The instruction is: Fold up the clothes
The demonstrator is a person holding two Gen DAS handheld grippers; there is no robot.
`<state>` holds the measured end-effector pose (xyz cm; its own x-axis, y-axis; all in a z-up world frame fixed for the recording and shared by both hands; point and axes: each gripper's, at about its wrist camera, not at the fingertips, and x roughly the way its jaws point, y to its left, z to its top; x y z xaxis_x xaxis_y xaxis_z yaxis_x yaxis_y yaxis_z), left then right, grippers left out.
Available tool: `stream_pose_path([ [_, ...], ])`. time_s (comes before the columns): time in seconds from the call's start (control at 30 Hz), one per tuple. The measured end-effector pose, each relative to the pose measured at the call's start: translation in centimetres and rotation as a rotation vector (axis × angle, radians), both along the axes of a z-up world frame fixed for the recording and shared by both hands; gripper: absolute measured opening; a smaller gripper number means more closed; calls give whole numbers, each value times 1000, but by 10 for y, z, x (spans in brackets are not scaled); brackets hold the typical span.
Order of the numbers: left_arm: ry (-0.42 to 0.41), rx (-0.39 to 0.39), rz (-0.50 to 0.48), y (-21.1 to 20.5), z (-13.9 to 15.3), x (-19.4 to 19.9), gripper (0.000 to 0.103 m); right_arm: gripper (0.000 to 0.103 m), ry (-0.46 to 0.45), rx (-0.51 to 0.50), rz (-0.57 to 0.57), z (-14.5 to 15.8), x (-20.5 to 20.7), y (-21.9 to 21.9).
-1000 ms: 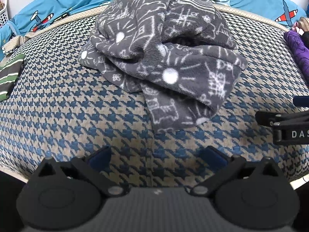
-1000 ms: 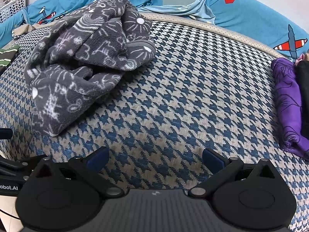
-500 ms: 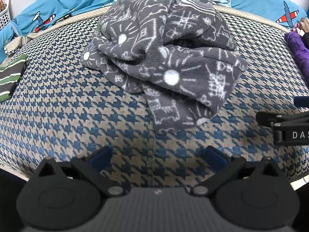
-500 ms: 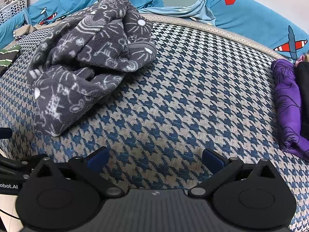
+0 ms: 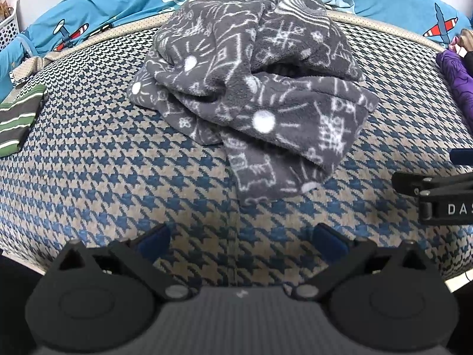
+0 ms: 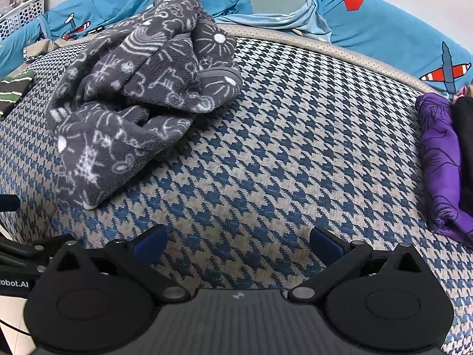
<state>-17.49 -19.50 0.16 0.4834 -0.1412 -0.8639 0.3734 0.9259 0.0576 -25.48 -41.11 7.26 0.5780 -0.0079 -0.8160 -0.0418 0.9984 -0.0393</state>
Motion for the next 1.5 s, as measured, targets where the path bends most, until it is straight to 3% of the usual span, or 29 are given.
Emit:
stream_pose_path([
  [0.1,-2,-1,8,-2,1,0,103,103,-1,2,-4,-3,10,1],
  [0.17,-2,-2,10,-1,1,3,103,103,3,7,-7,-30,62,2],
  [0.27,-3,-2,11,-3,1,3,103,103,5,6,4,-38,75,4],
  [1.5,-2,-13,66,-5,3,22,103,103,20,8,5,-42,102,14],
])
